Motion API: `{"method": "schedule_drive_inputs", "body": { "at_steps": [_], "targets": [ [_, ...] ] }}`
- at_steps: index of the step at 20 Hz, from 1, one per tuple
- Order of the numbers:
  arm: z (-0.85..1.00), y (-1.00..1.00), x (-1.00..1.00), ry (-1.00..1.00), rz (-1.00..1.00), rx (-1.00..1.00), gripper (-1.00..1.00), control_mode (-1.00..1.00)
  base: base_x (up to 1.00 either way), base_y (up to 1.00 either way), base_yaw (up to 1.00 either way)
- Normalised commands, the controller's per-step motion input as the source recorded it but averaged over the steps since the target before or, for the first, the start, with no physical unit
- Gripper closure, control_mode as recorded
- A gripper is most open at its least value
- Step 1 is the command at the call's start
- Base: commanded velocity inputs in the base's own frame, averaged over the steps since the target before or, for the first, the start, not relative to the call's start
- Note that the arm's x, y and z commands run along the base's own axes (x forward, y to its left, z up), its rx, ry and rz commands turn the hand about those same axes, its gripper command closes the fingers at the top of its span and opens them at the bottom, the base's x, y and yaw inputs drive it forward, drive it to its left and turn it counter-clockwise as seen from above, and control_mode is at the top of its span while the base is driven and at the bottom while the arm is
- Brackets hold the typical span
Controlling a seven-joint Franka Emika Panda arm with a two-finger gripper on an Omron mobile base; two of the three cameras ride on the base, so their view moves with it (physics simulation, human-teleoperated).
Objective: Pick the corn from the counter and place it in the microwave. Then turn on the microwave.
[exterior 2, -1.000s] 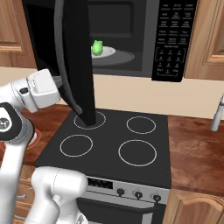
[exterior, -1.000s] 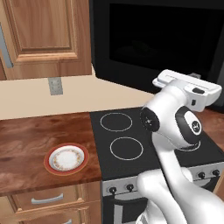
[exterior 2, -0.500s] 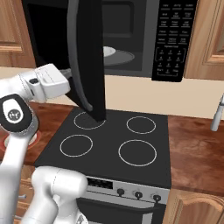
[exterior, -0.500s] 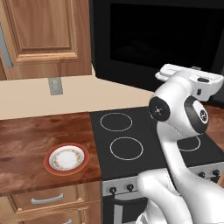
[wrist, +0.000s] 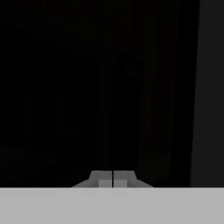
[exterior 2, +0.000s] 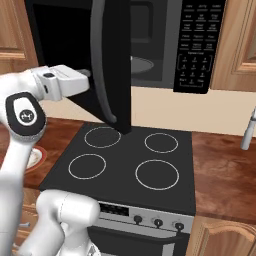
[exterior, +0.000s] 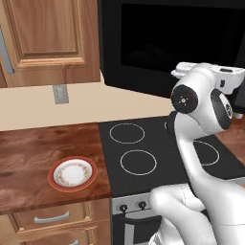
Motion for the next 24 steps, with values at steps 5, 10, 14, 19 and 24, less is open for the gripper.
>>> {"method": "schedule_drive_inputs", "body": {
  "at_steps": [5,10,14,19,24],
  "targets": [
    [0.13,-0.06,0.18,0.08,0.06,0.03,1.00,-1.00,0.00,0.00,0.00],
    [0.04,-0.11,0.21,0.02,0.07,0.04,1.00,-1.00,0.00,0.00,0.00],
    [0.04,-0.13,0.22,0.01,0.07,0.06,1.00,-1.00,0.00,0.00,0.00],
    [0.06,-0.14,0.23,0.00,0.07,0.06,1.00,-1.00,0.00,0.00,0.00],
    [0.14,-0.13,0.23,0.02,0.06,0.06,1.00,-1.00,0.00,0.00,0.00]
  ]
}}
